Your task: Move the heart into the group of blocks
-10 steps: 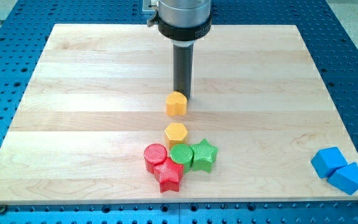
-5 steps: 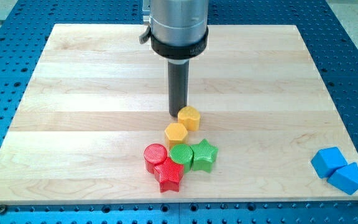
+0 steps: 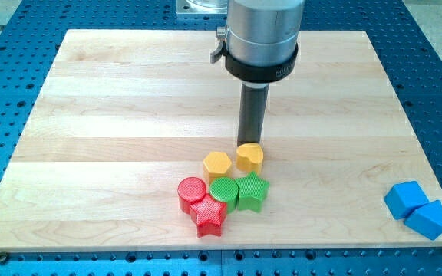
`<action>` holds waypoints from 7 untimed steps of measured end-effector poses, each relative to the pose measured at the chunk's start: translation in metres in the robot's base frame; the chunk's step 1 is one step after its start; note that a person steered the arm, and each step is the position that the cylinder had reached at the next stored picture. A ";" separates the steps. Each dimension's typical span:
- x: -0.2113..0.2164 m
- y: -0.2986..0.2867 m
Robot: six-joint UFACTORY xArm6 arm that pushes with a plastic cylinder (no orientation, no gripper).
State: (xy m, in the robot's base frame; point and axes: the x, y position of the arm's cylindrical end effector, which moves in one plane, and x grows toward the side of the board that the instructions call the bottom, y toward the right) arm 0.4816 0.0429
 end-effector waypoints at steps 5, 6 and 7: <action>0.012 0.009; 0.012 0.006; 0.012 -0.011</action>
